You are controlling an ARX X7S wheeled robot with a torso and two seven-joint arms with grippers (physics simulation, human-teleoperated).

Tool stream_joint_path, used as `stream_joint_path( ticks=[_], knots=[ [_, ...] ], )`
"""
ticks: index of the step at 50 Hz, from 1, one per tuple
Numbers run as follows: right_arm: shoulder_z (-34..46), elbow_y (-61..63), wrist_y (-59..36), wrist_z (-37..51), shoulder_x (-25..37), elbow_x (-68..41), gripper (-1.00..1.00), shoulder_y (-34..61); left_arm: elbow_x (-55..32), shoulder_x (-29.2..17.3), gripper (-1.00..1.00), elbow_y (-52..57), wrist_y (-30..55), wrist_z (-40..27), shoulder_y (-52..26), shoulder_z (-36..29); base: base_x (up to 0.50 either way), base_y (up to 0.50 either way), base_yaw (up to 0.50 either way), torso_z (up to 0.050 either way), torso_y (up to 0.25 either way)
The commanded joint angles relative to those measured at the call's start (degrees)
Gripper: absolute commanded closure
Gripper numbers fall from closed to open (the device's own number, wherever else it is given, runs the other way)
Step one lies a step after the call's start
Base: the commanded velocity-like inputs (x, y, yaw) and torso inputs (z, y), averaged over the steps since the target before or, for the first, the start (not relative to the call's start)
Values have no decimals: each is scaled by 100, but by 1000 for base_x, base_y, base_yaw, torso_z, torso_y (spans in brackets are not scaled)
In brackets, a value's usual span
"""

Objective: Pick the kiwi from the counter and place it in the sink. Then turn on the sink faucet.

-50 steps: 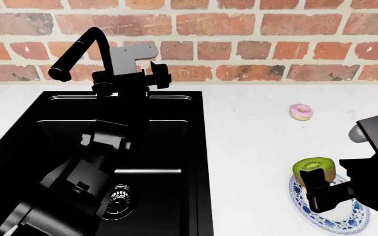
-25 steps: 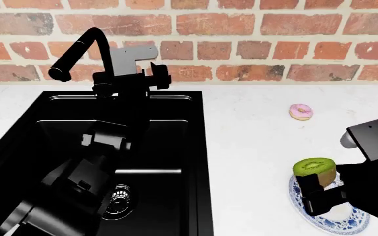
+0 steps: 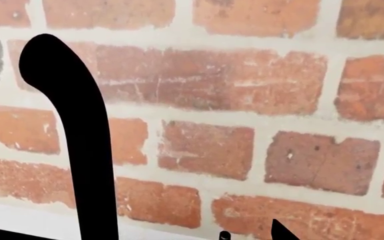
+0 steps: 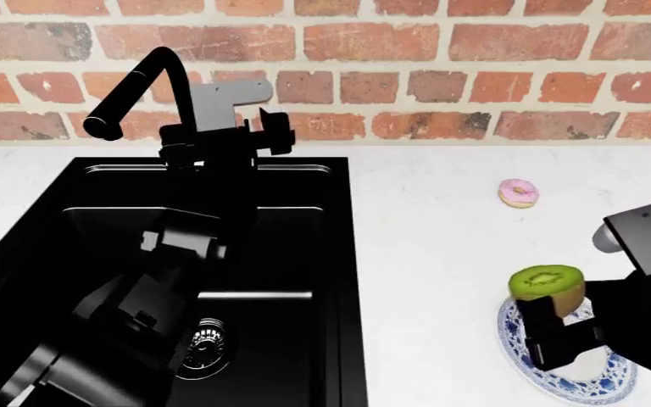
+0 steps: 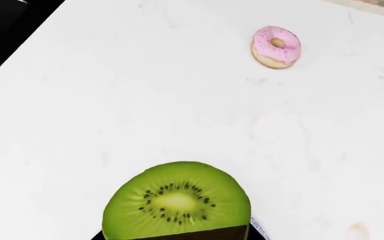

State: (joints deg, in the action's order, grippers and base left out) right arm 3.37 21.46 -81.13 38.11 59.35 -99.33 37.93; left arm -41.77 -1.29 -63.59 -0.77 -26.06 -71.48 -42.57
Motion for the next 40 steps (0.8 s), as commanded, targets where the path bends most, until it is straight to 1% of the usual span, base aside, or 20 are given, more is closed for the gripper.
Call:
stream_joint_path(
  ticks=[1,4,6,8,11,15,26,33,40],
  knots=[
    [213,55,-49,324,210,-514,100,719,-64,-4,-100,-26,-10,4,-37,-54,0,0,0,0,0],
    [462,43,-117,519,198,-821,100,1238,-80,-11,-100,-29,-20,5,-44,-63,0,0,0,0,0],
    [914,-95,-243,789,34,-1156,100,1979,-93,-45,-100,81,22,-49,-18,-76,0,0,0,0,0],
    [1095,-142,-268,888,-42,-1260,100,2223,-116,-97,-100,237,90,-103,12,-89,0,0,0,0,0],
    [1433,-190,-337,996,-343,-1378,100,2695,-125,-96,-100,201,70,-88,-9,-93,0,0,0,0,0],
    [1770,-283,-436,1014,-695,-1367,100,3089,-150,-92,-100,180,71,-78,-27,-98,0,0,0,0,0],
    [2209,-347,-623,518,-1455,-977,100,3517,-214,-108,-100,174,116,-48,-112,-123,0,0,0,0,0],
    [2401,-375,-671,-183,-1931,-336,100,3690,-239,-147,-100,274,138,-21,-64,-160,0,0,0,0,0],
    [2578,-273,-545,-868,-2255,278,100,3614,-267,-108,-100,137,104,37,-129,-160,0,0,0,0,0]
  ],
)
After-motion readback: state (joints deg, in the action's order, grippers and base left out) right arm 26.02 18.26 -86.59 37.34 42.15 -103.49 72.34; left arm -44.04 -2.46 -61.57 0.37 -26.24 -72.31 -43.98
